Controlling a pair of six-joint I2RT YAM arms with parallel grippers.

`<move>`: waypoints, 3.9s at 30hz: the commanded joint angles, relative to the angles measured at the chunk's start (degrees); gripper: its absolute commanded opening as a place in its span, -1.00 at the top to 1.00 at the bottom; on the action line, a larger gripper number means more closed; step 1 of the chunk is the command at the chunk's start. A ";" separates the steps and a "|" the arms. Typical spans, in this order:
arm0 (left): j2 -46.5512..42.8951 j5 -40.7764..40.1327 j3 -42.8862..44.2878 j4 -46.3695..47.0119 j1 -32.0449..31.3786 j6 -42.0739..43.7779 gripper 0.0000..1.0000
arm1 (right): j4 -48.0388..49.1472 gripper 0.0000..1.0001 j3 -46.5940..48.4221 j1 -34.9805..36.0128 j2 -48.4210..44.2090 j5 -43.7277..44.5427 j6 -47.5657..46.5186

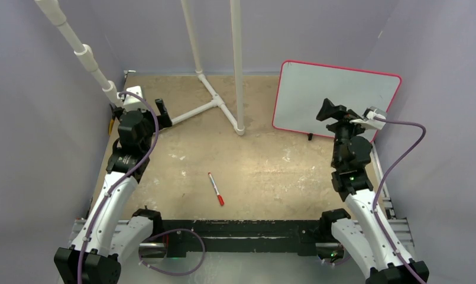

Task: Write a sentence on the whiteboard
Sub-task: Move the whiteboard stand to the center of the board.

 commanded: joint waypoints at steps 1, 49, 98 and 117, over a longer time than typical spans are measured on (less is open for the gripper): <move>0.38 -1.25 2.65 -0.27 0.38 -1.85 -0.97 | -2.05 -0.97 2.55 -0.02 0.27 -1.85 0.25; 4.58 9.25 2.06 -0.70 0.29 -2.79 -0.92 | -1.93 -0.30 2.09 -6.12 43.60 -12.87 14.42; 6.60 10.70 2.31 -0.96 0.29 -2.96 -0.91 | -3.59 0.49 10.77 -4.15 55.25 -13.80 10.67; 6.10 11.15 2.22 -0.88 0.29 -2.80 -0.91 | -6.98 1.00 6.13 3.38 49.79 -19.30 8.17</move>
